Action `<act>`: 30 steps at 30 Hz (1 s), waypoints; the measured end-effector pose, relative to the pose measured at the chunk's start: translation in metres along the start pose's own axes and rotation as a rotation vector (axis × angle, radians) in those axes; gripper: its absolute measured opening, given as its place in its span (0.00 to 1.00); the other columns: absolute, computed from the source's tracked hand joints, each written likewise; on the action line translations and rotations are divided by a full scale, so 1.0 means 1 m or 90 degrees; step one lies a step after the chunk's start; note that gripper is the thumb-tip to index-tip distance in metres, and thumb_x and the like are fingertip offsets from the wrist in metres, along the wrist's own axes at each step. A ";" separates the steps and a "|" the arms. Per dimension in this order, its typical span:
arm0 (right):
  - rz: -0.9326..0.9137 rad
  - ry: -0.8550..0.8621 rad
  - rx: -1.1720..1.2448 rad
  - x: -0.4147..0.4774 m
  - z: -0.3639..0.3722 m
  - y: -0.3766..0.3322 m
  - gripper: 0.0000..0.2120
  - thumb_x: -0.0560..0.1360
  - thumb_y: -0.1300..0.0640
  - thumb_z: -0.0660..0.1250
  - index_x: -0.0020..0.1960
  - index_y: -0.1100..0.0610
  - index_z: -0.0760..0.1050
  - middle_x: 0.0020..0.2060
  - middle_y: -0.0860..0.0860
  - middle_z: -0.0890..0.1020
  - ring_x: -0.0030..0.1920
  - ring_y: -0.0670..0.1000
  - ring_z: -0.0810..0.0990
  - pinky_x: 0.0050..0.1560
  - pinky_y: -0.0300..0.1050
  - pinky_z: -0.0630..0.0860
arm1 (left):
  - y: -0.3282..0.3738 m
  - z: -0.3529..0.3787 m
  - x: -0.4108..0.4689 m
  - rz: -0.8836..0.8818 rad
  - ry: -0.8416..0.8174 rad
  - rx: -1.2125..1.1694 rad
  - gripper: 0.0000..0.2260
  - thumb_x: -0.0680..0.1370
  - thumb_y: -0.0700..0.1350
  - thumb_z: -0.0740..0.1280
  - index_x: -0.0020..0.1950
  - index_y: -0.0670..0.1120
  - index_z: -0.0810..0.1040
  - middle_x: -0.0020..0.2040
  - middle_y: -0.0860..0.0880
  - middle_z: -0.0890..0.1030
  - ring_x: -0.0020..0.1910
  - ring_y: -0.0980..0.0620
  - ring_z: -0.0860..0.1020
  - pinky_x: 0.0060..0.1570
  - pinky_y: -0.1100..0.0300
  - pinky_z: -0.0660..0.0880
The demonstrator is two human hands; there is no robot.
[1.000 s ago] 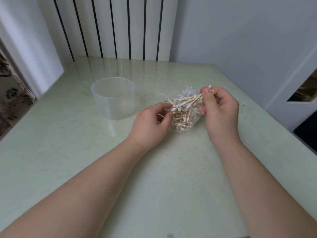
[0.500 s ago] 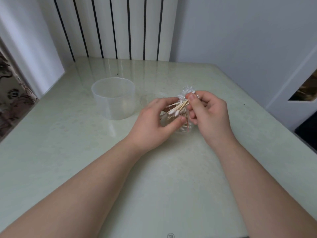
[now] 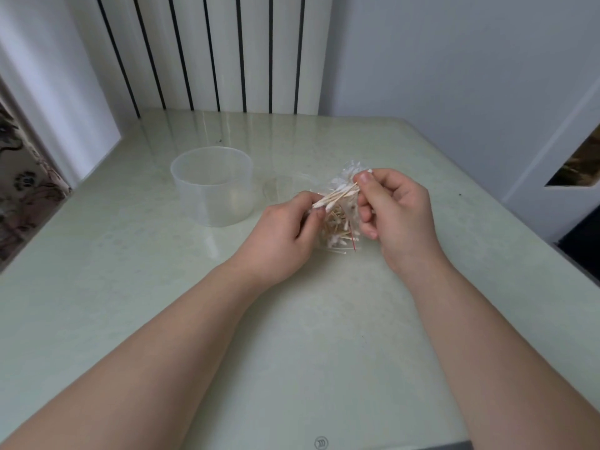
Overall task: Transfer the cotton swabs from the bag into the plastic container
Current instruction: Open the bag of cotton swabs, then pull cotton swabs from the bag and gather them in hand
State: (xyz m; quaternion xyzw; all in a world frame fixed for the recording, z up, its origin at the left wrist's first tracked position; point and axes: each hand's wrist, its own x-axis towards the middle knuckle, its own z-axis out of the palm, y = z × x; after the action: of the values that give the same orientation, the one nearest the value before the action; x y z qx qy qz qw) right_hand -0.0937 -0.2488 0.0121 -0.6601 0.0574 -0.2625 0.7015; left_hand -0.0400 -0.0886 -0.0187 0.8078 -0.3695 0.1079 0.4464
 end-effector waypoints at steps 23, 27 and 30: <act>-0.008 -0.082 -0.131 -0.007 0.006 0.005 0.12 0.76 0.62 0.73 0.59 0.54 0.79 0.31 0.59 0.70 0.21 0.47 0.66 0.22 0.39 0.65 | 0.001 0.004 0.001 -0.174 -0.124 -0.306 0.12 0.81 0.54 0.58 0.44 0.49 0.74 0.33 0.55 0.70 0.28 0.57 0.65 0.31 0.61 0.63; -0.011 -0.103 -0.153 -0.006 0.006 0.005 0.02 0.77 0.60 0.72 0.46 0.58 0.82 0.28 0.59 0.71 0.24 0.51 0.67 0.23 0.39 0.63 | 0.002 0.000 -0.001 -0.167 -0.161 -0.259 0.11 0.86 0.46 0.57 0.47 0.48 0.76 0.32 0.58 0.71 0.29 0.58 0.66 0.32 0.62 0.65; 0.013 -0.096 -0.161 -0.006 0.006 0.005 0.12 0.79 0.62 0.69 0.36 0.59 0.77 0.24 0.53 0.75 0.24 0.51 0.67 0.23 0.38 0.62 | 0.004 0.000 -0.002 -0.159 -0.168 -0.243 0.10 0.85 0.46 0.59 0.47 0.50 0.76 0.32 0.57 0.72 0.28 0.58 0.66 0.31 0.63 0.65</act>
State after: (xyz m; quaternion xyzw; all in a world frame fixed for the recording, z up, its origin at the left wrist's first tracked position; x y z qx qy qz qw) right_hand -0.0946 -0.2414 0.0063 -0.7605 0.0440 -0.1957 0.6176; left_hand -0.0442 -0.0887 -0.0172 0.7553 -0.3357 -0.1258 0.5487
